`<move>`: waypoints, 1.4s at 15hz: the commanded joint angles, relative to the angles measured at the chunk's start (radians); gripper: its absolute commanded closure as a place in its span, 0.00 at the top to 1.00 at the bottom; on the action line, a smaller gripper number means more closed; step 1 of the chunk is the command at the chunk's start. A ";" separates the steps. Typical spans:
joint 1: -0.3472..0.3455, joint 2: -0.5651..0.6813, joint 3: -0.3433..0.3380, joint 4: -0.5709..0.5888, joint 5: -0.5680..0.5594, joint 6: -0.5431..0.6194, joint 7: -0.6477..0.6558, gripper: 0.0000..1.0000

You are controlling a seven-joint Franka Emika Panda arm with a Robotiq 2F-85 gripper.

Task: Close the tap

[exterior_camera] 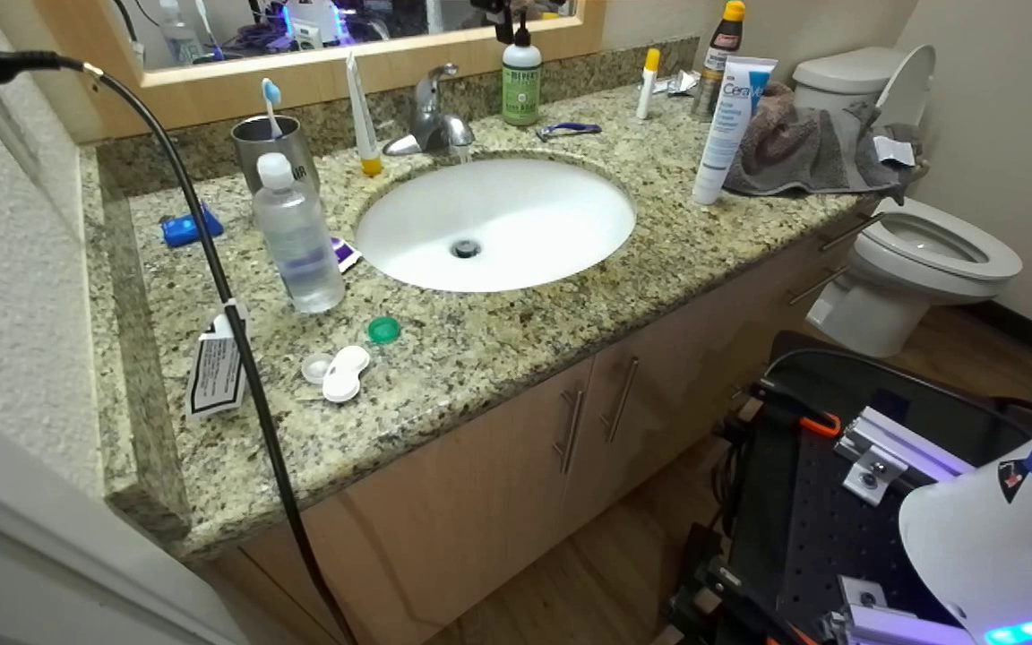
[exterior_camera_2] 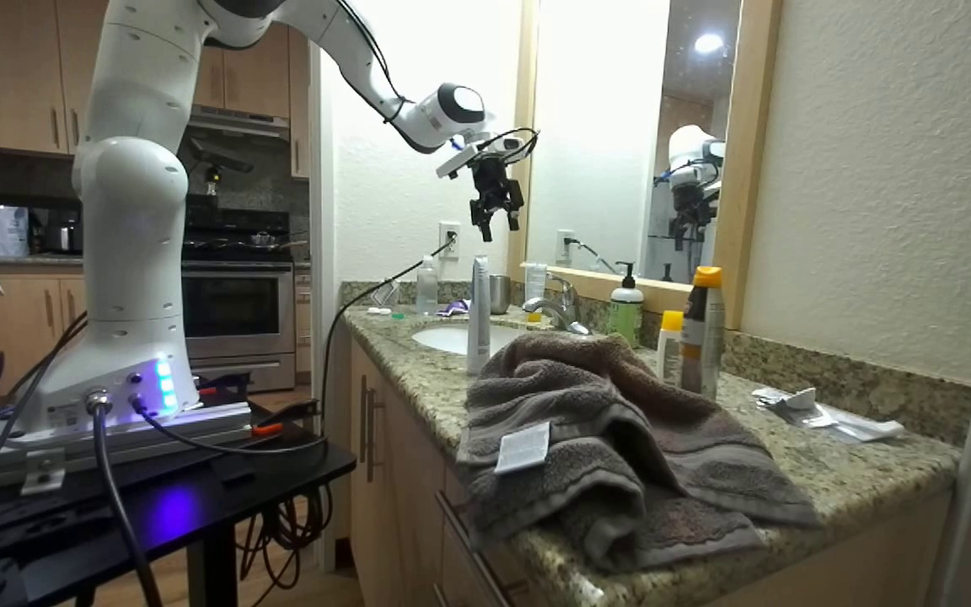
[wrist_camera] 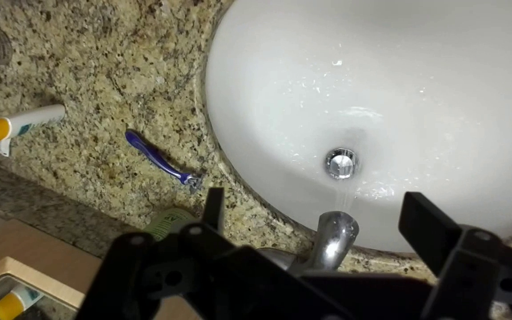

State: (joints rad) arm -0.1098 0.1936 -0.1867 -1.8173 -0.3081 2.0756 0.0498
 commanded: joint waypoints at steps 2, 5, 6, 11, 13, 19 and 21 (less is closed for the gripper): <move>-0.012 -0.017 0.009 0.001 -0.001 -0.005 -0.001 1.00; -0.029 0.005 0.004 0.006 0.043 0.014 -0.003 1.00; -0.040 0.034 0.003 0.030 0.085 0.019 0.000 1.00; -0.104 0.187 0.004 0.212 0.337 -0.036 -0.047 1.00; -0.111 0.245 -0.007 0.292 0.331 -0.033 0.004 1.00; -0.109 0.303 -0.011 0.359 0.308 -0.007 0.108 1.00; -0.108 0.326 -0.011 0.386 0.308 -0.009 0.122 1.00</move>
State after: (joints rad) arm -0.2131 0.5177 -0.2029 -1.4373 0.0019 2.0712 0.1722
